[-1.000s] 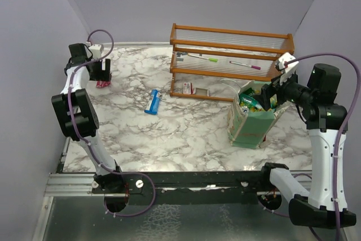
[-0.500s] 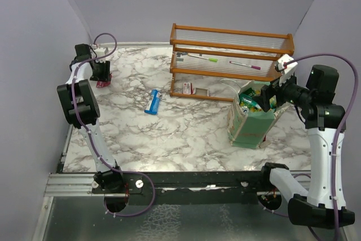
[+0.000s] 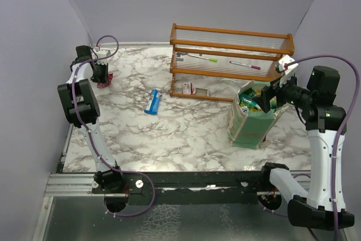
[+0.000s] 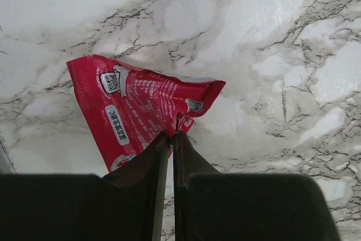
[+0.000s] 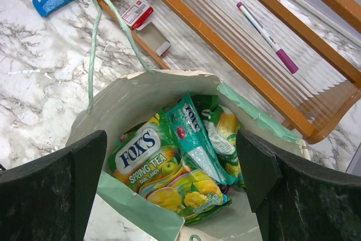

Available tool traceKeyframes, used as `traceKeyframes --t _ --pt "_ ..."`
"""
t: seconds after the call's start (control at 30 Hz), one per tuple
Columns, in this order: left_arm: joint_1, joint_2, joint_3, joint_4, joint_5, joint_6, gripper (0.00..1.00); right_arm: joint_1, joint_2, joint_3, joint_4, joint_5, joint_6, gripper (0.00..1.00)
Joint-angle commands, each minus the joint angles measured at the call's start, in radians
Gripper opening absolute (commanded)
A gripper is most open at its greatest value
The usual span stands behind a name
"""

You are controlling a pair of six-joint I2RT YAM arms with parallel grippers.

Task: Place the snacks into the paper bag
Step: Pick up the snack from the center of the board, then place the snack in the paper bag.

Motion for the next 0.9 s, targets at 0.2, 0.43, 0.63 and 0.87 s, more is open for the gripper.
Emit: traceKeyframes --t 0.2,0.43,0.63,0.87 --pt "-0.003 -0.177 -0.082 -0.059 0.133 0.088 0.0 -0.006 -0.03 0.006 -0.024 -0.034 0.001 0.98" --pt "-0.014 -0.354 -0.192 -0.147 0.269 0.096 0.0 -0.006 -0.022 0.016 -0.02 -0.062 0.001 0.98" --pt "-0.107 -0.539 -0.202 -0.256 0.413 0.105 0.0 -0.006 0.022 0.063 -0.012 -0.175 0.022 0.96" --pt "-0.363 -0.726 -0.119 -0.259 0.442 0.015 0.0 -0.006 0.049 0.103 0.02 -0.285 0.042 0.93"
